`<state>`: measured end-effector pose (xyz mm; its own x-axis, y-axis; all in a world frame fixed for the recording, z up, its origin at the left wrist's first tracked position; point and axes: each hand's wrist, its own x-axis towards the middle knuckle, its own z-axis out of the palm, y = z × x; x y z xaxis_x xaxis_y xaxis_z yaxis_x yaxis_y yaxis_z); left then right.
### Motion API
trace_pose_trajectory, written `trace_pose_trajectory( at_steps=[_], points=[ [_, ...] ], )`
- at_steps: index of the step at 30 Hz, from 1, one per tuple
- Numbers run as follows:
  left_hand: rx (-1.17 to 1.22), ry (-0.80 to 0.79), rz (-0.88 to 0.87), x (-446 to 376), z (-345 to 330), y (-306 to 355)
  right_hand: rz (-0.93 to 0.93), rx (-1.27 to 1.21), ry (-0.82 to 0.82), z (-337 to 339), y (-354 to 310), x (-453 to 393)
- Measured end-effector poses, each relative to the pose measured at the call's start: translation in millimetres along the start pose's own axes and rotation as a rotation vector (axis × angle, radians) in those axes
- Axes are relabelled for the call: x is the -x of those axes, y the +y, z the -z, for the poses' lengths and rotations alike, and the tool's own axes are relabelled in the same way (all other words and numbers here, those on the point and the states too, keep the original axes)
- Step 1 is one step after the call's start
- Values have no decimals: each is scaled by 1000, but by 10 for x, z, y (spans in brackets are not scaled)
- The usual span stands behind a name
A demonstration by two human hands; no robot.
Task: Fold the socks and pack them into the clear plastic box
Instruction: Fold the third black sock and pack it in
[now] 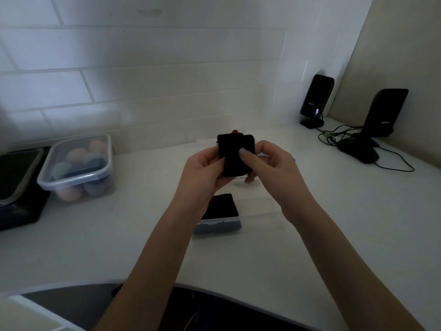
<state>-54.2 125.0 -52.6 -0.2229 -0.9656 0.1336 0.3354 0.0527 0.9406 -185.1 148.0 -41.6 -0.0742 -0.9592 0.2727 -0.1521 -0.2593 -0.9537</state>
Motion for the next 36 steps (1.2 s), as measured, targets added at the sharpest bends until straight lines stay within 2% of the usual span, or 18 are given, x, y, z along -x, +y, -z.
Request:
trace_pose_trajectory(
  at_steps=[8, 14, 17, 21, 25, 31, 36],
  points=[
    [-110, -41, -60, 7, -34, -31, -68, 26, 104, -6, -53, -42],
    [-108, -32, 10, -24, -58, 2, -88, 36, 161, -26, -7, -52],
    [-263, -57, -99, -15, -39, 23, -99, 10, 173, -18, -3, -50],
    [-316, -75, -110, -6, 6, 46, -91, 48, 130, 75, -23, -85],
    [-374, -129, -124, 13, -4, 36, -83, 47, -46, 118, -61, -109],
    [-337, -150, -92, 39, -75, 24, -23, -18, -12, 95, -66, -73],
    [-400, -119, -119, 36, -81, 20, 12, -65, -16, 110, -72, -57]
  ],
)
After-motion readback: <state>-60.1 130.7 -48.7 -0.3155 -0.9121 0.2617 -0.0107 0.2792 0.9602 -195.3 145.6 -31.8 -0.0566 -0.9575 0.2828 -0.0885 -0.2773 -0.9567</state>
